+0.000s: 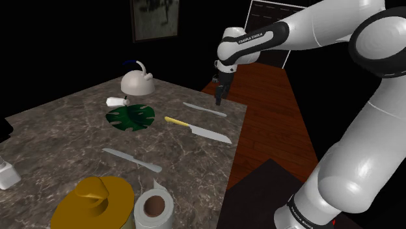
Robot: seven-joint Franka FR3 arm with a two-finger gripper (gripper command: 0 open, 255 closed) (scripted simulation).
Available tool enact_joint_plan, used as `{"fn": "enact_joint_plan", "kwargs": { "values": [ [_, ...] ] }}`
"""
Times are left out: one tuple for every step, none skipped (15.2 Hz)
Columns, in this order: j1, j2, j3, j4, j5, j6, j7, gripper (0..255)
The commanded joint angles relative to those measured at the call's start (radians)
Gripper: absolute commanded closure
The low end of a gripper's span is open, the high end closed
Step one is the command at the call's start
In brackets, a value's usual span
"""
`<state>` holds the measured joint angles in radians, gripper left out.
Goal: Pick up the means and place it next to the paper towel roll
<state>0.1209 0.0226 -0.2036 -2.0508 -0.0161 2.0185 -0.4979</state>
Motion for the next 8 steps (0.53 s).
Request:
{"fn": "enact_joint_plan", "kwargs": {
  "values": [
    [0.0,0.091,0.002,0.076,0.016,0.017,-0.053,0],
    [-0.001,0.129,0.005,0.11,0.023,0.022,-0.075,0],
    [-0.002,0.168,0.01,0.146,0.028,0.026,-0.097,0],
    [-0.003,0.206,0.014,0.182,0.034,0.029,-0.118,0],
    [-0.004,0.23,0.018,0.206,0.037,0.03,-0.13,0],
    [-0.005,0.235,0.018,0.198,0.038,0.043,-0.131,0],
    [-0.005,0.239,0.019,0.19,0.039,0.055,-0.131,0],
    [-0.006,0.244,0.019,0.183,0.04,0.067,-0.132,0]
  ]
}}
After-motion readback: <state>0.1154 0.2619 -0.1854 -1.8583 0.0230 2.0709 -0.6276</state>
